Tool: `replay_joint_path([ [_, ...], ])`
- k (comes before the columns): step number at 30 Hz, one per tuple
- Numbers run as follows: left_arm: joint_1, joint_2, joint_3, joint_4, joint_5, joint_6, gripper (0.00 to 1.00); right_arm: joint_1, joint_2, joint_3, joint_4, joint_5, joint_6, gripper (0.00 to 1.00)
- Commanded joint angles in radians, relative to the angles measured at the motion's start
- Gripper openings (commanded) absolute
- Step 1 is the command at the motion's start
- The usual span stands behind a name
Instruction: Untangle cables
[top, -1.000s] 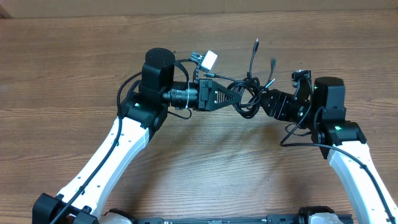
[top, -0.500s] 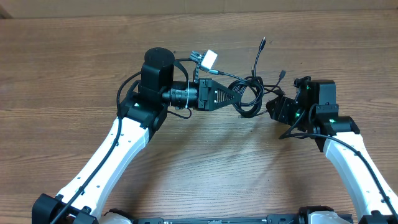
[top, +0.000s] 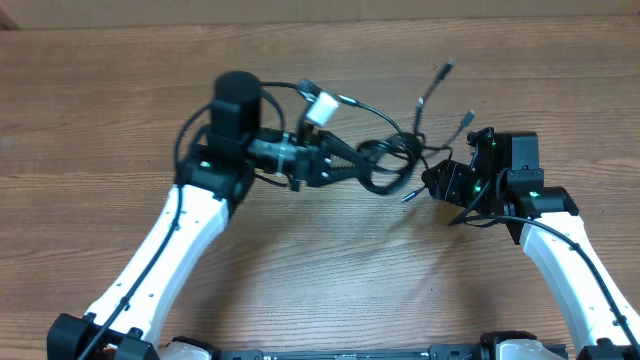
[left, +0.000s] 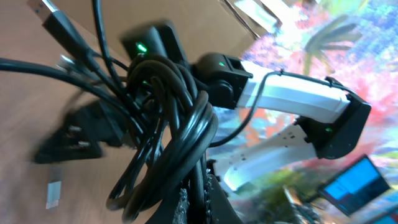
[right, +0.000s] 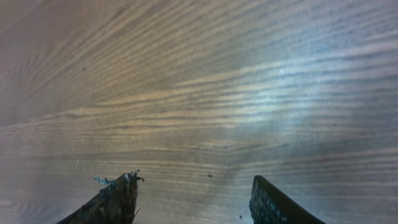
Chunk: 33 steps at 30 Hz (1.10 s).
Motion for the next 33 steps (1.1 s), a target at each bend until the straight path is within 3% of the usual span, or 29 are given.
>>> replay_joint_path([
  [1, 0.097, -0.027, 0.017, 0.008, 0.071, 0.068, 0.04, -0.006, -0.002, 0.011, -0.017, -0.003, -0.012, 0.57],
  [9, 0.202, -0.027, 0.016, -0.025, 0.113, 0.136, 0.04, -0.006, -0.003, 0.011, -0.003, -0.182, -0.098, 0.56],
  [15, 0.209, -0.027, 0.016, -0.104, 0.113, 0.299, 0.04, -0.006, -0.003, 0.011, 0.071, -0.482, -0.226, 0.56],
  [22, 0.21, -0.027, 0.016, -0.113, 0.113, 0.491, 0.04, -0.006, -0.006, 0.012, 0.085, -0.705, -0.35, 0.55],
  [29, 0.21, -0.027, 0.016, -0.134, 0.098, 0.627, 0.04, -0.006, -0.056, 0.012, 0.153, -0.861, -0.343, 0.54],
  [33, 0.21, -0.027, 0.016, -0.199, 0.093, 0.72, 0.04, -0.006, -0.118, 0.013, 0.211, -0.86, -0.235, 0.54],
])
